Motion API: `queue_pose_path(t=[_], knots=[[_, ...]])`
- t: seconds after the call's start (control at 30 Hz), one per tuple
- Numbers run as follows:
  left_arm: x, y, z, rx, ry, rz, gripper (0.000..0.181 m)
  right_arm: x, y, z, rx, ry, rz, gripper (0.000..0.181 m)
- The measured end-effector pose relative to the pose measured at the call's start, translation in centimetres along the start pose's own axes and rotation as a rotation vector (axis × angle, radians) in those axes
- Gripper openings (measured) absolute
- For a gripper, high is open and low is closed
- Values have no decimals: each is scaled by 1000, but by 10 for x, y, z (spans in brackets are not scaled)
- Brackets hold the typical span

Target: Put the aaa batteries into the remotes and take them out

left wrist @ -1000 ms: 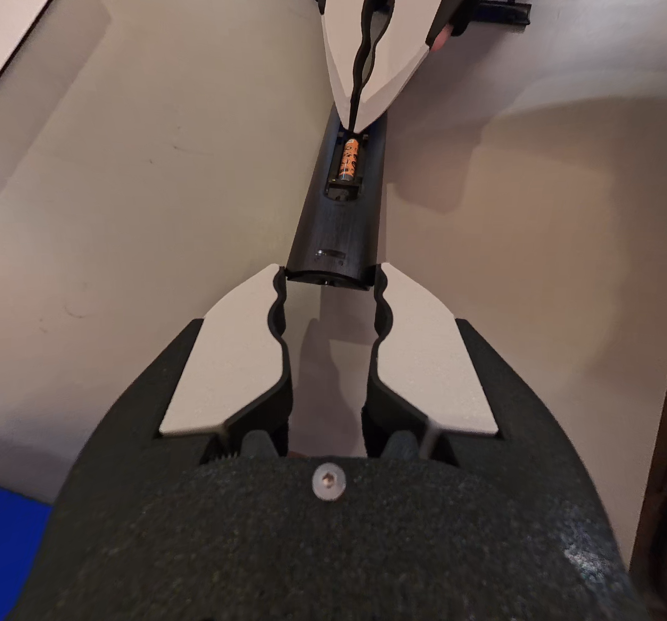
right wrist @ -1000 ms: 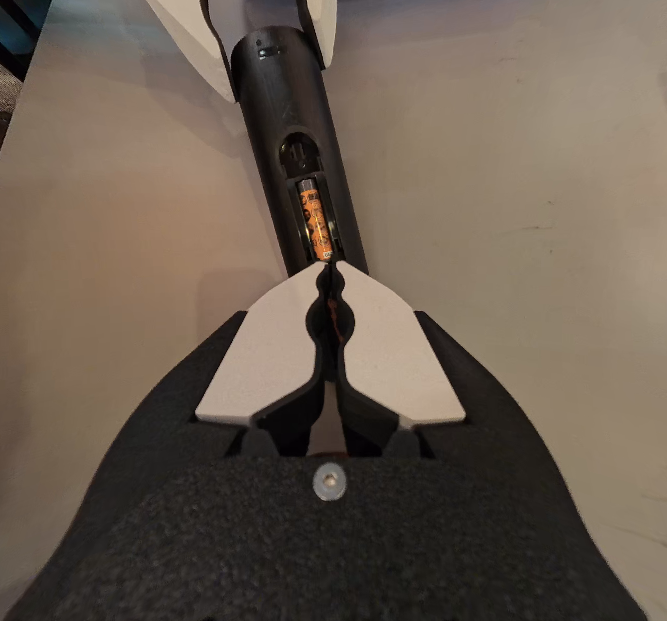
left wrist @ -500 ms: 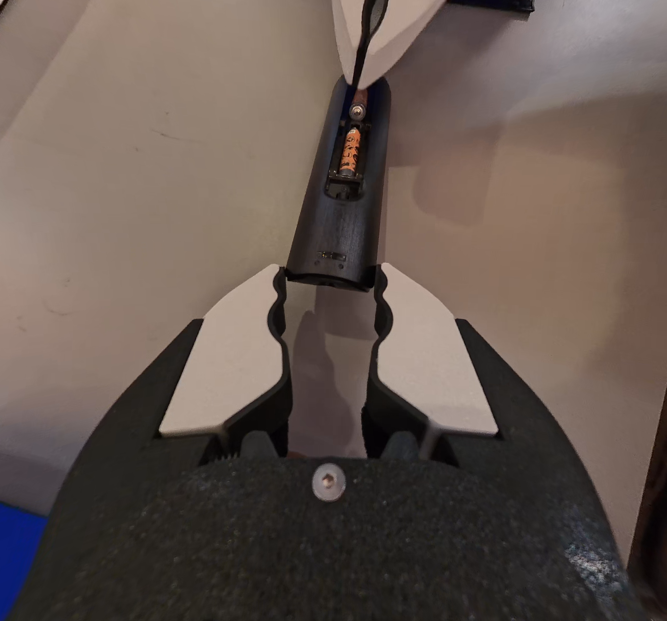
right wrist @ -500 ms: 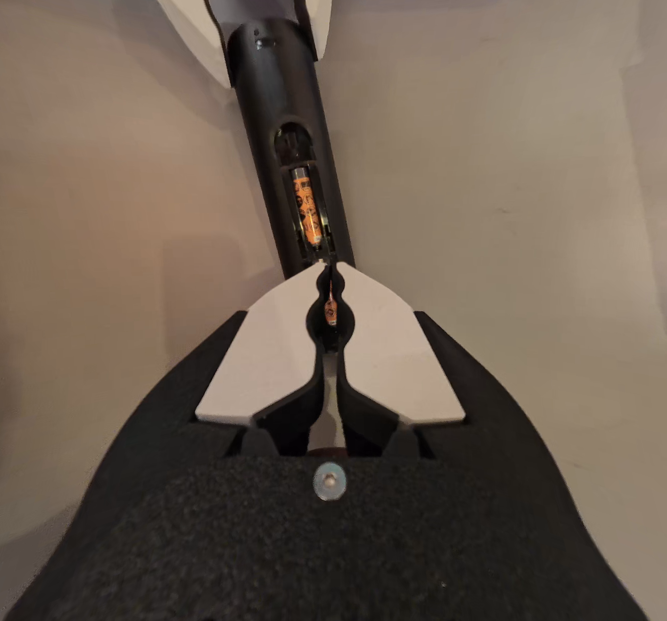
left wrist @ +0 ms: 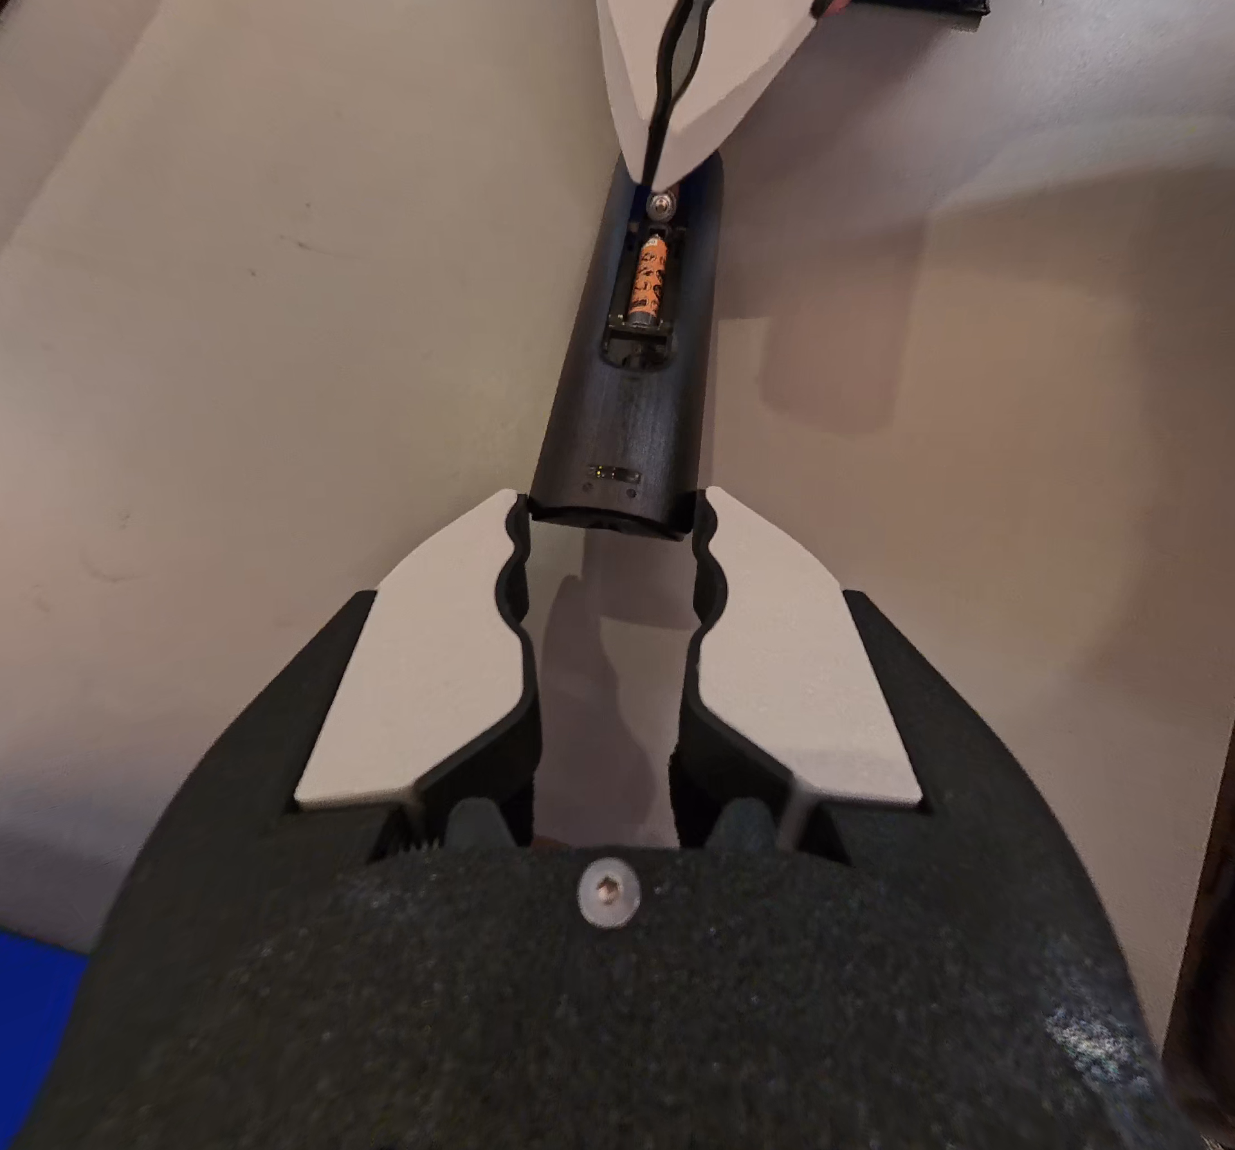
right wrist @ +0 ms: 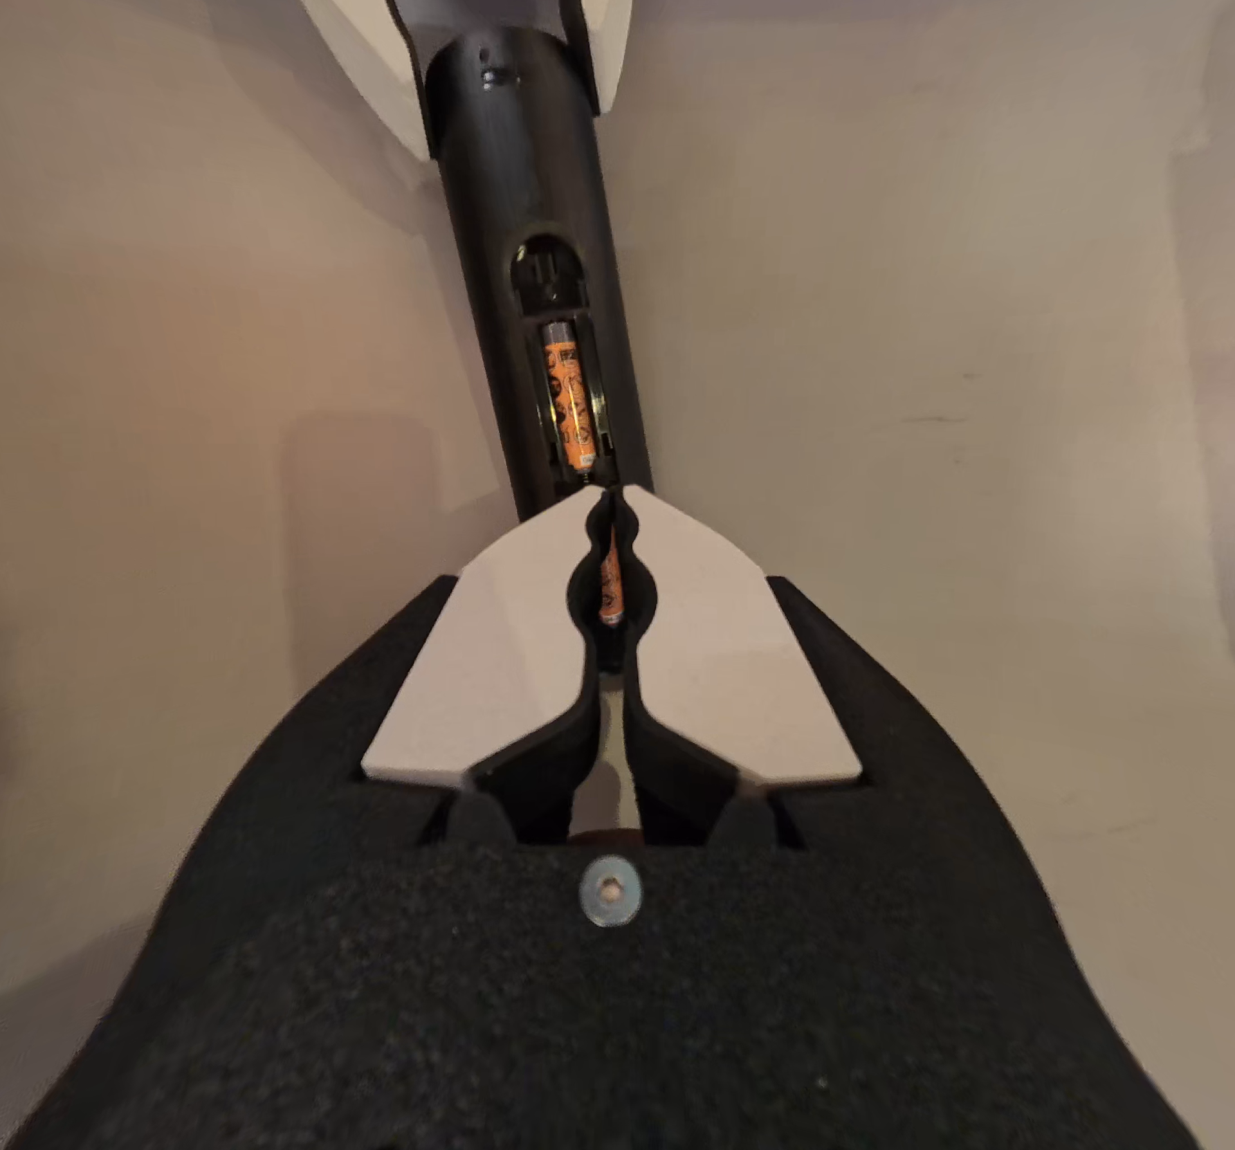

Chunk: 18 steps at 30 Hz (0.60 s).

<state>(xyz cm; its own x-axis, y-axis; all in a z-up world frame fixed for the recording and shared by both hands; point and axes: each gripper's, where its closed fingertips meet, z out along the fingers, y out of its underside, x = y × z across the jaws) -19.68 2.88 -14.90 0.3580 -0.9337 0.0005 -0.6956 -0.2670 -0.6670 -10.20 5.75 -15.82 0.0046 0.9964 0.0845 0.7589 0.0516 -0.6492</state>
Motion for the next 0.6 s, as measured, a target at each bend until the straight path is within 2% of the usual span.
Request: queue_pose_path(t=[0.5, 0.6], knots=[[1, -6, -4, 36, 5, 16, 46, -5, 3, 4, -7, -51, 4, 0], [1, -2, 0, 3, -4, 22, 46, -7, 5, 8, -9, -55, -3, 0]])
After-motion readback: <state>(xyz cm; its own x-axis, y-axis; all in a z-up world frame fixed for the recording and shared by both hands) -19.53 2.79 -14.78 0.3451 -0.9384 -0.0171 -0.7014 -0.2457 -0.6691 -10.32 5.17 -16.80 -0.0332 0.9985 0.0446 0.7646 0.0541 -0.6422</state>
